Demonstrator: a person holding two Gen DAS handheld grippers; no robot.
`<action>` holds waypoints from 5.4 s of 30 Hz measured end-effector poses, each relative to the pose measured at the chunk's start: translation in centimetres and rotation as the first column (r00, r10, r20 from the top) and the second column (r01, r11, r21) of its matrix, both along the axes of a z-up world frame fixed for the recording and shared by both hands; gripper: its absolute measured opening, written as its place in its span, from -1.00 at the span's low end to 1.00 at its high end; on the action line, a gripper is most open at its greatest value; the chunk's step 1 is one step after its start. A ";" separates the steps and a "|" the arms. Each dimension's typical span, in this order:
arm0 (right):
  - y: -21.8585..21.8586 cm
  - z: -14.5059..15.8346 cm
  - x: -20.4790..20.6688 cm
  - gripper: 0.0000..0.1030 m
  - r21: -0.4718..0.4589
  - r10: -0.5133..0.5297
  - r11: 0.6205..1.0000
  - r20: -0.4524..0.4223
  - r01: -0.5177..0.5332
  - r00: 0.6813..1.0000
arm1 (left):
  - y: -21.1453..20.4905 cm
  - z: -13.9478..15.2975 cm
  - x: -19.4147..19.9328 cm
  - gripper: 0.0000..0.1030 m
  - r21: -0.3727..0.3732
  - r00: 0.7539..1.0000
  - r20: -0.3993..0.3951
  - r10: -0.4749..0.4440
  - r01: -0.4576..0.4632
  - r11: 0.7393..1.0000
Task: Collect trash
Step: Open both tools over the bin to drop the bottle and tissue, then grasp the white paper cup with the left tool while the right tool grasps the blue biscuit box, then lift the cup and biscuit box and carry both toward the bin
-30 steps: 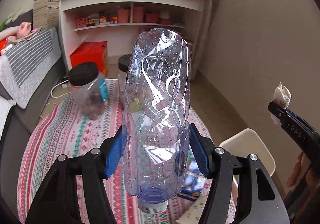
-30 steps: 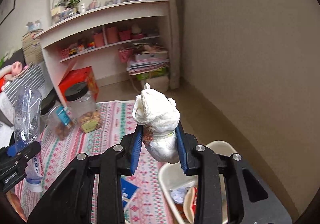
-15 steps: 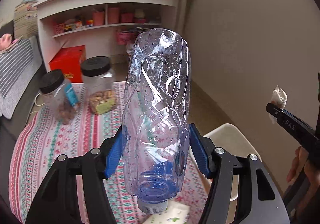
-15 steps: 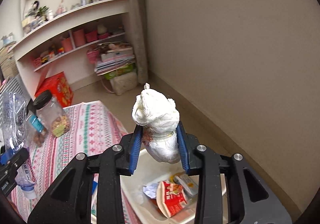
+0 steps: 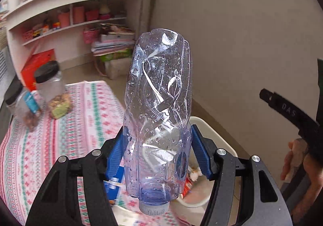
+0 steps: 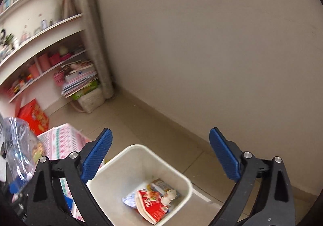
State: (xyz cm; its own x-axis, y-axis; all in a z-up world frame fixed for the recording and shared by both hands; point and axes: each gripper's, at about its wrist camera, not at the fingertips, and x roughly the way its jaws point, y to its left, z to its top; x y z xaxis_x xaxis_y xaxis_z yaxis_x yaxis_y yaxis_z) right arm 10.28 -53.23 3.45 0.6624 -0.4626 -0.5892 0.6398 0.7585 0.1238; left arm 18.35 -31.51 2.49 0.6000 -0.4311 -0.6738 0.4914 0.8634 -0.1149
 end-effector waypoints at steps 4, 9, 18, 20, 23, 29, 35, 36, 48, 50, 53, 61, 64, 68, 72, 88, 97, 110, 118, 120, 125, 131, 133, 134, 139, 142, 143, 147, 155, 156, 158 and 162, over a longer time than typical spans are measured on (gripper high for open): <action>-1.9 -0.2 -1.3 0.85 0.023 -0.061 0.998 0.001 0.061 0.998 | -2.3 -1.2 -0.2 0.19 -0.007 0.999 -0.046 -0.029 0.029 1.000; -3.6 -0.2 -2.3 0.85 0.052 -0.101 0.994 0.001 0.101 0.995 | -5.4 -2.1 -0.6 0.20 -0.001 0.995 -0.080 -0.061 0.061 0.998; -4.1 -0.3 -2.2 0.86 0.058 -0.110 0.992 -0.016 0.111 0.994 | -7.5 -3.5 -0.3 0.63 -0.014 0.975 -0.215 -0.061 0.060 0.998; -4.0 -0.4 -2.0 0.86 0.067 -0.099 0.993 -0.027 0.100 0.995 | -7.2 -4.1 -0.4 0.63 0.038 0.972 -0.227 -0.063 0.074 0.997; -3.5 -0.7 -1.4 0.86 0.069 -0.068 0.995 -0.052 0.071 0.996 | -6.3 -4.9 -0.5 0.63 0.131 0.971 -0.231 -0.061 0.093 0.987; -1.4 -1.1 0.3 0.86 0.071 0.024 0.997 -0.097 -0.018 0.995 | -3.8 -6.9 -0.7 0.63 0.317 0.957 -0.277 -0.083 0.173 0.933; 0.5 -1.7 1.9 0.86 0.074 0.094 0.994 -0.146 -0.084 0.985 | -0.9 -9.6 -1.0 0.63 0.431 0.935 -0.342 -0.094 0.245 0.868; 0.7 -1.8 2.0 0.86 0.078 0.101 0.993 -0.151 -0.090 0.983 | -0.4 -10.1 -1.2 0.63 0.451 0.932 -0.350 -0.093 0.255 0.855; 3.3 -3.3 4.8 0.86 0.086 0.168 0.985 -0.228 -0.152 0.959 | 3.4 -14.3 -0.4 0.63 0.495 0.862 -0.507 0.005 0.287 0.820; 3.6 -3.4 5.1 0.86 0.085 0.176 0.984 -0.239 -0.160 0.955 | 3.6 -14.7 -0.3 0.63 0.491 0.855 -0.518 0.009 0.289 0.822; 4.3 -3.8 5.8 0.86 0.086 0.186 0.982 -0.259 -0.169 0.948 | 4.1 -15.4 -0.2 0.63 0.482 0.843 -0.538 0.016 0.292 0.826; 7.0 -5.3 7.7 0.86 0.097 0.240 0.971 -0.324 -0.220 0.915 | 6.8 -15.6 -1.2 0.29 0.407 0.838 -0.544 -0.038 0.303 0.862; 9.0 -5.7 8.6 0.86 0.090 0.275 0.962 -0.344 -0.260 0.898 | 9.2 -14.8 -1.1 0.27 0.384 0.850 -0.526 -0.031 0.270 0.883; 11.8 -6.6 9.8 0.86 0.089 0.321 0.946 -0.380 -0.311 0.868 | 12.5 -14.0 -0.5 0.27 0.367 0.862 -0.507 0.010 0.205 0.907; 15.3 -8.3 11.2 0.86 0.127 0.382 0.923 -0.422 -0.364 0.822 | 16.6 -12.6 0.6 0.27 0.342 0.877 -0.473 0.081 0.098 0.935; 25.5 -16.2 15.0 0.86 0.329 0.445 0.891 -0.500 -0.313 0.743 | 27.7 -7.8 2.6 0.28 0.238 0.903 -0.307 0.301 -0.234 0.943; 28.5 -17.5 16.2 0.06 0.301 0.464 0.885 -0.502 -0.355 0.730 | 33.0 -7.5 3.4 0.28 0.173 0.866 -0.287 0.409 -0.373 0.912; 36.9 -10.5 15.1 0.05 0.293 0.741 0.670 -0.202 -0.682 0.640 | 38.0 -6.2 3.0 0.29 0.102 0.812 -0.229 0.537 -0.528 0.843; 38.3 -6.0 12.4 0.05 0.093 0.796 0.605 -0.066 -0.791 0.601 | 38.0 -3.7 2.2 0.29 0.045 0.801 -0.112 0.588 -0.587 0.809; 38.0 -5.2 12.4 0.05 0.069 0.797 0.604 -0.048 -0.794 0.602 | 37.5 -3.0 2.0 0.29 0.038 0.801 -0.067 0.595 -0.594 0.803; 37.1 -4.3 11.6 0.05 0.011 0.791 0.612 -0.025 -0.791 0.611 | 36.5 -1.5 1.7 0.29 0.016 0.795 0.010 0.607 -0.607 0.795; 36.6 -3.1 10.3 0.05 -0.068 0.779 0.625 -0.006 -0.778 0.627 | 34.9 -0.5 1.6 0.30 0.000 0.795 0.057 0.604 -0.605 0.796; 36.2 -2.7 10.2 0.05 -0.075 0.775 0.630 0.002 -0.773 0.632 | 34.3 -0.3 1.7 0.30 -0.002 0.796 0.065 0.602 -0.603 0.798; 36.0 -2.6 10.1 0.05 -0.076 0.773 0.633 0.005 -0.771 0.634 | 34.0 -0.2 1.8 0.30 -0.004 0.796 0.068 0.601 -0.602 0.799; 34.3 -2.0 9.8 0.05 -0.088 0.754 0.655 0.018 -0.750 0.656 | 32.2 0.2 1.8 0.30 -0.013 0.805 0.082 0.588 -0.589 0.808; 33.3 -1.7 9.6 0.05 -0.095 0.742 0.669 0.024 -0.737 0.670 | 31.0 0.4 1.9 0.30 -0.015 0.813 0.089 0.576 -0.577 0.817; 32.8 -1.6 9.5 0.05 -0.095 0.738 0.673 0.026 -0.733 0.674 | 30.6 0.4 1.9 0.30 -0.015 0.815 0.090 0.573 -0.574 0.819; 31.5 -1.2 9.1 0.05 -0.103 0.724 0.688 0.030 -0.718 0.689 | 28.9 0.5 2.0 0.30 -0.019 0.825 0.094 0.557 -0.558 0.830; 28.4 -0.7 8.2 0.05 -0.131 0.683 0.727 0.030 -0.674 0.730 | 25.9 0.6 2.1 0.30 -0.029 0.847 0.091 0.523 -0.523 0.852; 28.1 -0.7 8.2 0.05 -0.132 0.677 0.732 0.030 -0.668 0.736 | 25.4 0.6 2.2 0.30 -0.029 0.851 0.091 0.517 -0.517 0.856; 27.2 -0.5 8.0 0.05 -0.133 0.663 0.745 0.031 -0.654 0.748 | 24.6 0.6 2.1 0.30 -0.028 0.857 0.091 0.508 -0.507 0.861; 24.8 -0.4 7.9 0.06 -0.121 0.621 0.780 0.031 -0.614 0.783 | 23.1 0.4 2.1 0.30 -0.024 0.869 0.089 0.486 -0.486 0.873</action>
State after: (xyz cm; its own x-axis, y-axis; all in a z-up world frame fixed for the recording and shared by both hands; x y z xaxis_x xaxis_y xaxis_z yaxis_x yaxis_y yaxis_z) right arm 18.17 -28.38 3.06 0.8612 0.0062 -0.5082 0.0231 0.9984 0.0512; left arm 20.41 -8.43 2.93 0.7917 -0.0695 -0.6069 0.0176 0.9957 -0.0911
